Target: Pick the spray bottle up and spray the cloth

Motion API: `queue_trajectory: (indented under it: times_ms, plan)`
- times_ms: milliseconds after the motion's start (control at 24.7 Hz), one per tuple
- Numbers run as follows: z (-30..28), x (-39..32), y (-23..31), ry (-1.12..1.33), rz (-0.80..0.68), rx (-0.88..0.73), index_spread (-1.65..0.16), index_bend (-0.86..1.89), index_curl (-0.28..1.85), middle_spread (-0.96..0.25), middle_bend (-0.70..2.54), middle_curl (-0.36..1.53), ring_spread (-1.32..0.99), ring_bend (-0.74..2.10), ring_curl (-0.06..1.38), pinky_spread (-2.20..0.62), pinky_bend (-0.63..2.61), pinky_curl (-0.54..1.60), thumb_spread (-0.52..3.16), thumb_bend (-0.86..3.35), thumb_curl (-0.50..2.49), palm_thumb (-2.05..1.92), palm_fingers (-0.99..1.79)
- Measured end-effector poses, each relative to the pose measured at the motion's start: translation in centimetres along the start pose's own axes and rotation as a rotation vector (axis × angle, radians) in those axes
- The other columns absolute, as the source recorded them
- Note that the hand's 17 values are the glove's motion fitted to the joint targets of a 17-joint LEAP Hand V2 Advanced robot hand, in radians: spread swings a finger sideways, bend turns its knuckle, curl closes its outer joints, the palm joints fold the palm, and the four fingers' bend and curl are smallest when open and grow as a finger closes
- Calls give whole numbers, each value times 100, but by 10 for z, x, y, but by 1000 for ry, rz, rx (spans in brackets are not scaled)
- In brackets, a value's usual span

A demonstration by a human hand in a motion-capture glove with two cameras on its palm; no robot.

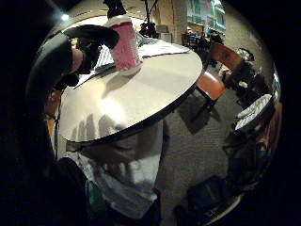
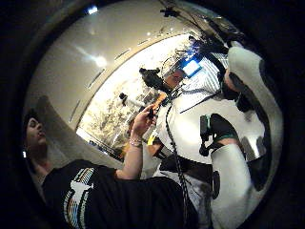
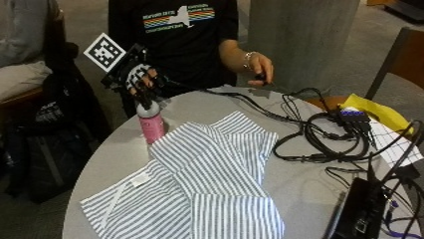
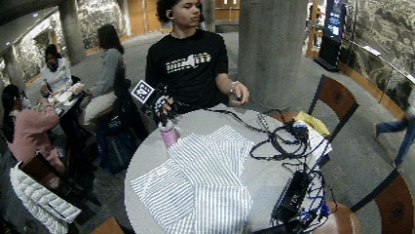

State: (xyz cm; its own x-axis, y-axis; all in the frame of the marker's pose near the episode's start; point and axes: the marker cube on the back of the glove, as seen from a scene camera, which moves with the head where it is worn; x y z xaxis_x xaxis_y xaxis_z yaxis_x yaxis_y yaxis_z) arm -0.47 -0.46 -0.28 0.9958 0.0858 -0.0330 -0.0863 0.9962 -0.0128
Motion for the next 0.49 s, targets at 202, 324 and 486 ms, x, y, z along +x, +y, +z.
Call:
queue_trajectory:
  times_ms: [202, 324, 486]
  plan:
    - [-10, -9, 0, 45, -19, -88, -14, 21, 17, -3, 49, 18, -4, 53, 18, 5, 26, 14, 50, 44, 20, 74, 113]
    - [-12, -12, 0, 81, -36, -80, -17, 19, 21, -3, 49, 22, -5, 51, 23, 5, 26, 18, 60, 42, 23, 76, 109]
    - [-14, -16, -1, -17, 58, -80, -20, 17, 24, -3, 45, 25, -5, 45, 25, 7, 28, 21, 72, 37, 25, 76, 102]
